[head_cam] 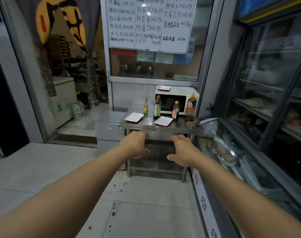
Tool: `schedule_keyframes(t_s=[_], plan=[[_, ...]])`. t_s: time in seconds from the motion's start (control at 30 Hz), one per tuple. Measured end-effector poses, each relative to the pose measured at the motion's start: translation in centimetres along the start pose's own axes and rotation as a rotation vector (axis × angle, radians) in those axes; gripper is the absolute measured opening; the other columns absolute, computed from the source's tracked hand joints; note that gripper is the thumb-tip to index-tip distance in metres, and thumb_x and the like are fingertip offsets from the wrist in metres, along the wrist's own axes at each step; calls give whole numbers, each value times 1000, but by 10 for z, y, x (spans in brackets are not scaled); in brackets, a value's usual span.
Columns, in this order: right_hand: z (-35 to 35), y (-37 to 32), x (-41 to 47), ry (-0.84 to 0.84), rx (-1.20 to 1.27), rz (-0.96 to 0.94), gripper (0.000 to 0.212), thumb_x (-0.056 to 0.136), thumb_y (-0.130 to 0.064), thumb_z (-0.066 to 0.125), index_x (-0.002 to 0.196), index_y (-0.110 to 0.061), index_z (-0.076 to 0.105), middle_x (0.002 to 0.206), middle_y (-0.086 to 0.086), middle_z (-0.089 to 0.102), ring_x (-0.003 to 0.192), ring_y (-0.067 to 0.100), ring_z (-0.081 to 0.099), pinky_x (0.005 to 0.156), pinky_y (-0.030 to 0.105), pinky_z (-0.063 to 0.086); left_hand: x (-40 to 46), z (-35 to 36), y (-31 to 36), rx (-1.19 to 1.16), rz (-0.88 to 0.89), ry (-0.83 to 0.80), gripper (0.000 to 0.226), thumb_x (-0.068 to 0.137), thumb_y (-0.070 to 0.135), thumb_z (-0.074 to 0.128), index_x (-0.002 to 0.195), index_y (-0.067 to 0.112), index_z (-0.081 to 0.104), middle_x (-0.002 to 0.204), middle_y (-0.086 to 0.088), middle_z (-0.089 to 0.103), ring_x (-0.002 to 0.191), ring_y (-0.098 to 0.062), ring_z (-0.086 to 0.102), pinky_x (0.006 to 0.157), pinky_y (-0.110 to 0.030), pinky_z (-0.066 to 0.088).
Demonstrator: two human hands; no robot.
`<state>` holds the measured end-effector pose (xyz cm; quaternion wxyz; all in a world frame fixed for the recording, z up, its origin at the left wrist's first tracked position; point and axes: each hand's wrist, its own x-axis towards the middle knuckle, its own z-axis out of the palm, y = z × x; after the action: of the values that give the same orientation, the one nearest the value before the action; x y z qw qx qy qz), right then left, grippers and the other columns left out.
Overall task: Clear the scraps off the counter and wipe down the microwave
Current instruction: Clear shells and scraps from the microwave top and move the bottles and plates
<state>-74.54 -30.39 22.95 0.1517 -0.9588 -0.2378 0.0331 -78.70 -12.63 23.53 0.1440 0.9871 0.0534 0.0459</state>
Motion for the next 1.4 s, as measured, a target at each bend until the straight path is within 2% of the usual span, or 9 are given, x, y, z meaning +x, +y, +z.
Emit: schedule_keyframes(t_s=[0.1, 0.27, 0.5, 0.67, 0.87, 1.03, 1.27, 1.4], plan=[[-4, -4, 53, 18, 16, 24, 67, 83, -31, 64, 140, -18, 30, 141, 6, 33, 133, 27, 28, 108, 45, 34, 58, -5, -22, -11, 29, 18, 57, 79, 28, 71, 129, 20, 45, 126, -5, 56, 110, -22, 56, 92, -40, 51], [-11, -11, 131, 67, 41, 76, 66, 84, -30, 64, 139, -17, 31, 141, 6, 33, 132, 27, 29, 107, 43, 35, 147, -14, -58, -9, 90, 10, 55, 78, 30, 72, 126, 24, 46, 121, -3, 57, 105, -18, 55, 82, -31, 50], [-8, -5, 228, 88, 51, 93, 68, 84, -28, 66, 141, -17, 30, 143, 7, 33, 134, 26, 29, 108, 40, 34, 243, -11, -93, -10, 113, -13, 58, 79, 32, 71, 130, 23, 44, 125, -4, 57, 108, -21, 56, 88, -33, 51], [-7, 17, 305, 78, 46, 100, 73, 85, -29, 65, 145, -18, 25, 148, 7, 28, 137, 27, 24, 109, 41, 31, 317, -8, -104, 7, 112, -6, 61, 78, 32, 72, 131, 24, 44, 128, -3, 56, 112, -22, 54, 91, -37, 50], [-15, 56, 413, 94, 36, 53, 69, 82, -31, 67, 140, -17, 31, 141, 9, 35, 130, 29, 33, 104, 40, 37, 418, -3, -111, 10, 96, 2, 58, 80, 30, 69, 131, 21, 45, 128, -3, 57, 113, -23, 55, 93, -38, 48], [-28, 83, 496, 85, 37, 26, 67, 85, -29, 66, 140, -14, 31, 141, 12, 35, 132, 30, 32, 105, 38, 35, 496, -2, -115, -5, 52, 2, 59, 81, 30, 68, 133, 20, 42, 129, -6, 56, 114, -24, 55, 93, -37, 47], [-34, 111, 575, 66, 22, 73, 70, 86, -31, 64, 143, -14, 27, 143, 12, 32, 134, 31, 28, 108, 40, 33, 576, 9, -127, -43, 25, -43, 59, 82, 30, 68, 134, 20, 42, 126, -4, 57, 108, -22, 57, 82, -30, 46], [-31, 122, 611, 76, 38, 114, 69, 85, -31, 64, 142, -16, 28, 143, 10, 33, 134, 29, 30, 107, 39, 34, 622, 19, -139, -39, 62, -56, 58, 81, 30, 68, 133, 20, 43, 129, -6, 55, 111, -24, 55, 88, -33, 48]])
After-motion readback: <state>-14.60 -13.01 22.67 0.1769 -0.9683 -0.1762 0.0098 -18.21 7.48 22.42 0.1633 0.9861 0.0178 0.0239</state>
